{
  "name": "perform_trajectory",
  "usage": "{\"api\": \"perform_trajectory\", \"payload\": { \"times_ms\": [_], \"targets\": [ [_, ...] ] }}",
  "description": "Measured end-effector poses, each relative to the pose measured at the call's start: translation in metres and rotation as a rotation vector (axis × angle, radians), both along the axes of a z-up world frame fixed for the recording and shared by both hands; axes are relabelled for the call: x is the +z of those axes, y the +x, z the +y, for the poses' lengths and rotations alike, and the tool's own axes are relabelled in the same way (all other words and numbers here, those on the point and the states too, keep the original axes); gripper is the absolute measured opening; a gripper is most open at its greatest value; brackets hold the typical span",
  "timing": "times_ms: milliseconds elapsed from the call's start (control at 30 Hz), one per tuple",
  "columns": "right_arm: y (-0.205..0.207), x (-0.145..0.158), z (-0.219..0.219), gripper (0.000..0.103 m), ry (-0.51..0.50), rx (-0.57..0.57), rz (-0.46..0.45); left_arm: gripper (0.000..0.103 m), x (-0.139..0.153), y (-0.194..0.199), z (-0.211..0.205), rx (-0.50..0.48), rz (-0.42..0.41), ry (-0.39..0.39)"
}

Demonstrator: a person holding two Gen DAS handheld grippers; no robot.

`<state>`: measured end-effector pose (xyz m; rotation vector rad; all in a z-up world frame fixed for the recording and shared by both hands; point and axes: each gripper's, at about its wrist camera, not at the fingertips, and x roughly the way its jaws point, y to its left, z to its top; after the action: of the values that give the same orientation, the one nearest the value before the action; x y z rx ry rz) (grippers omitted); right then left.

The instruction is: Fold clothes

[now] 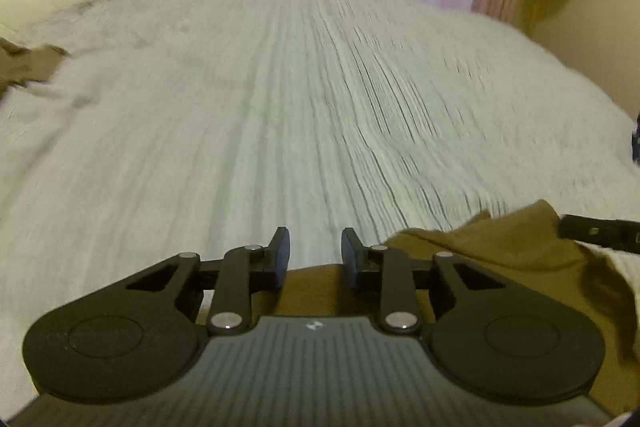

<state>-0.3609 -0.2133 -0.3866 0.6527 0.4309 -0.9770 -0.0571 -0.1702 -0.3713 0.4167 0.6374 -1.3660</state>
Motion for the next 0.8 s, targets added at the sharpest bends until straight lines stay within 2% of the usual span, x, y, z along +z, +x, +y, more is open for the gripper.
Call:
{"api": "perform_trajectory", "payload": {
  "times_ms": [100, 200, 300, 400, 467, 533, 600, 667, 733, 767, 800],
  "targets": [
    [-0.026, 0.020, 0.023, 0.043, -0.038, -0.046, -0.023, 0.020, 0.025, 0.006, 0.035, 0.034, 0.008, -0.049],
    [-0.042, 0.036, 0.062, 0.043, -0.066, 0.007, -0.064, 0.014, 0.041, -0.009, 0.077, -0.035, 0.016, -0.070],
    [-0.034, 0.042, 0.107, 0.043, -0.130, 0.083, 0.006, 0.013, 0.034, -0.037, 0.102, -0.108, 0.010, -0.024],
    [-0.017, 0.027, 0.139, 0.043, -0.117, 0.155, 0.097, 0.014, 0.015, -0.064, 0.117, -0.148, 0.017, 0.058],
    [-0.007, 0.013, 0.148, 0.043, -0.089, 0.169, 0.154, 0.014, 0.000, -0.072, 0.115, -0.103, 0.006, 0.119],
    [0.001, 0.001, 0.151, 0.043, -0.065, 0.163, 0.207, 0.014, 0.003, -0.074, 0.116, -0.077, 0.010, 0.123],
    [0.002, 0.008, 0.150, 0.043, -0.069, 0.145, 0.227, 0.018, 0.015, -0.074, 0.120, -0.065, 0.009, 0.110],
    [0.001, 0.017, 0.153, 0.043, -0.064, 0.126, 0.233, 0.032, 0.026, -0.073, 0.127, -0.055, 0.002, 0.094],
    [0.002, 0.022, 0.161, 0.043, -0.060, 0.112, 0.247, 0.035, 0.029, -0.070, 0.137, -0.037, -0.003, 0.096],
    [0.000, 0.022, 0.167, 0.047, -0.049, 0.106, 0.250, 0.036, 0.031, -0.068, 0.143, -0.030, -0.003, 0.100],
    [-0.001, 0.022, 0.173, 0.060, -0.036, 0.100, 0.252, 0.038, 0.033, -0.068, 0.149, -0.027, 0.001, 0.113]
  ]
}}
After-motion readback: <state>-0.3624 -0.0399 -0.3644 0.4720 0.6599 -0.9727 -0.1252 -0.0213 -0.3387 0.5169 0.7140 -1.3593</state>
